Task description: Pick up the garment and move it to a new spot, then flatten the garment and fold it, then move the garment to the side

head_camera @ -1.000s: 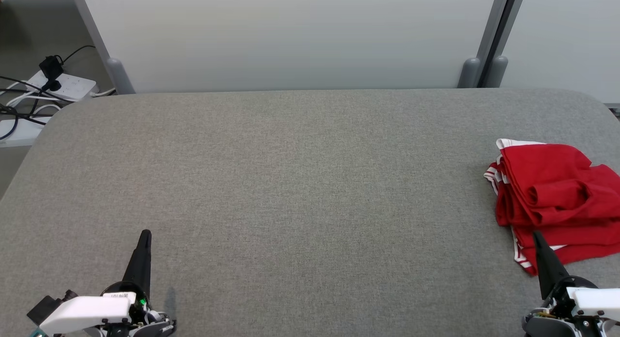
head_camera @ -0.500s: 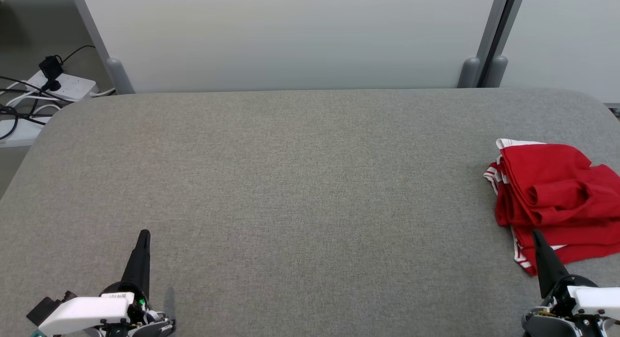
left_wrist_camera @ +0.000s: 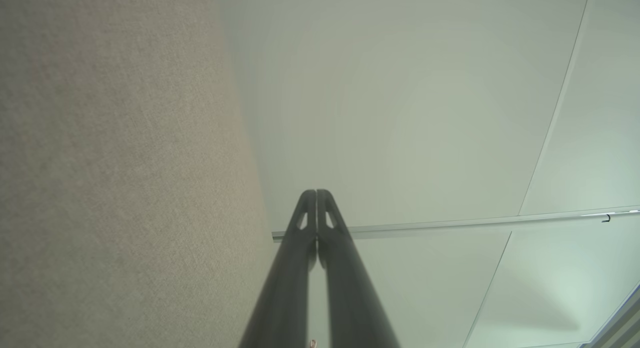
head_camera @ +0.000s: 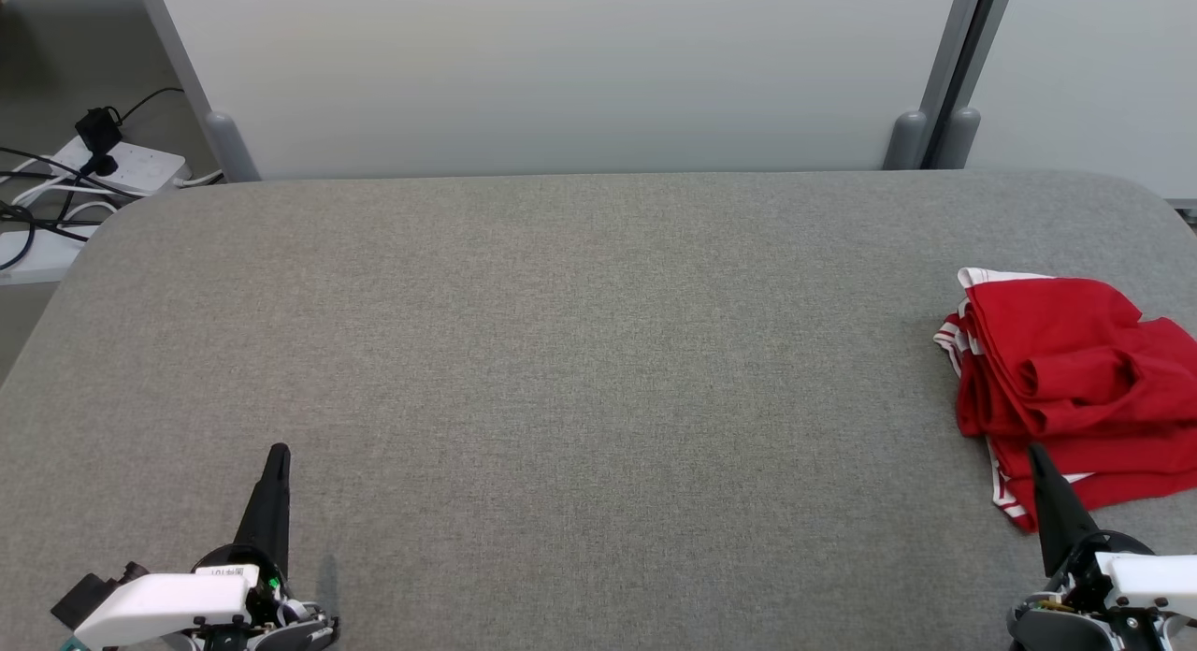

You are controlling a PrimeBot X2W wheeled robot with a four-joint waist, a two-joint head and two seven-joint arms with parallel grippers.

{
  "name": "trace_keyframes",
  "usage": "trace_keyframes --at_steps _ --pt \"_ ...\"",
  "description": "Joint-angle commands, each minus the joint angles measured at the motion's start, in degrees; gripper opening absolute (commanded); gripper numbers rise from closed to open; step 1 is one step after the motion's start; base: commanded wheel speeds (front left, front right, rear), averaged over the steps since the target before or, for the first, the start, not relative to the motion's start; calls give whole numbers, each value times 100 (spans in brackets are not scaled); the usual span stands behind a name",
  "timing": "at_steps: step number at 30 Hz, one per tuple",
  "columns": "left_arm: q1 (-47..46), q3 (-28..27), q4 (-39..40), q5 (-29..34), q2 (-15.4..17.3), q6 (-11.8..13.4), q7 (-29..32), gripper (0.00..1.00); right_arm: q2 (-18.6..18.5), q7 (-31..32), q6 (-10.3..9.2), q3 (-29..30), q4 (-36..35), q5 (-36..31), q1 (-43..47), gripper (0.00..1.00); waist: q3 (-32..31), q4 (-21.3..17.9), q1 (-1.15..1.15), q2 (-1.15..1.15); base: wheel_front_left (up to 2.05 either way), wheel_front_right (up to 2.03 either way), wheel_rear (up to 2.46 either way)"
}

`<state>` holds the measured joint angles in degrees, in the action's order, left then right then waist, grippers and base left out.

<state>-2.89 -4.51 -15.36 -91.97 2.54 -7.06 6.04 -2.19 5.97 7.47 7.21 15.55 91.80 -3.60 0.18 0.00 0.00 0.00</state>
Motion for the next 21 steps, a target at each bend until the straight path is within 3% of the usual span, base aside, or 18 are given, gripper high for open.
trace_keyframes --at_steps 1,21 --pt "-329 -189 131 -29 46 -43 35 0 -82 41 2 -82 -153 47 -257 0 0 0 0 0 0 0 0" --pt "-329 -194 131 -25 43 -43 39 0 -78 45 2 -77 -153 43 -258 0 0 0 0 0 0 0 0"
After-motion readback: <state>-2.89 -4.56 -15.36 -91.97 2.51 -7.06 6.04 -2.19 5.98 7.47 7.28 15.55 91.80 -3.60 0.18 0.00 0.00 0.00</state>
